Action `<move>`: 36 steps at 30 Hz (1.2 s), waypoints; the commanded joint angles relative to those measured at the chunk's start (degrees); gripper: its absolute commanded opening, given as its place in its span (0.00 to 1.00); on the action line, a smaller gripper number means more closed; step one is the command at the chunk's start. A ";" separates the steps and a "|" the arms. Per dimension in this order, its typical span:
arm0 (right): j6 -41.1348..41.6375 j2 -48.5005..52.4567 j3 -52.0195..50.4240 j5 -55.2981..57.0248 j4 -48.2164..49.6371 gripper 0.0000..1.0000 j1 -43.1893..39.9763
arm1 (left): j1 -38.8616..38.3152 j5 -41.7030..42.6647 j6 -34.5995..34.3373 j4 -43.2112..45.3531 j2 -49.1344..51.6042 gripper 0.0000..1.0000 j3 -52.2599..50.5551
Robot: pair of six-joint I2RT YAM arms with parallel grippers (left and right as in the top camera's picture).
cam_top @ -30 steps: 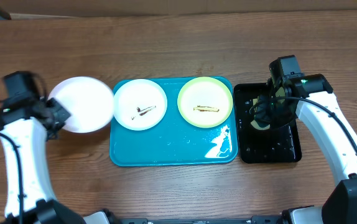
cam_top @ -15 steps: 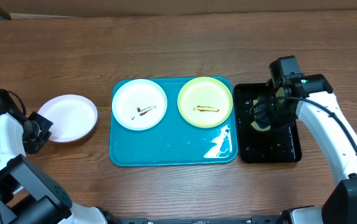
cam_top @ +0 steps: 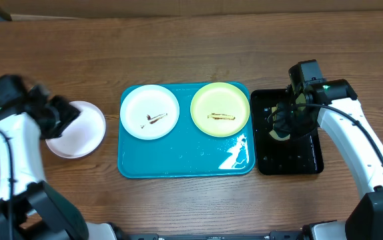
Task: Clean dirty plates on tray and stack at the side
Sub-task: 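Move left gripper to the white plate and pull it toward tray center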
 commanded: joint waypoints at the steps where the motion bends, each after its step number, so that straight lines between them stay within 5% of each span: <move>1: -0.44 -0.28 -0.35 0.57 0.11 0.04 -0.17 | -8.48 3.85 11.15 1.20 -2.05 0.54 1.44; 11: -0.44 -0.28 -0.35 0.59 -0.15 0.04 -0.17 | -26.32 -3.10 9.11 -2.32 2.78 0.37 1.40; 17: -0.44 -0.28 -0.35 0.59 -0.33 0.04 -0.17 | -34.75 -6.49 7.37 -3.10 7.30 0.04 1.18; 28: -0.44 -0.28 -0.35 0.59 -0.96 0.04 -0.17 | -42.23 -10.56 1.33 -3.85 16.68 0.04 1.18; 36: -0.46 -0.28 -0.35 0.59 -1.09 0.04 -0.17 | -45.75 -2.03 -0.46 -7.45 17.99 0.04 1.18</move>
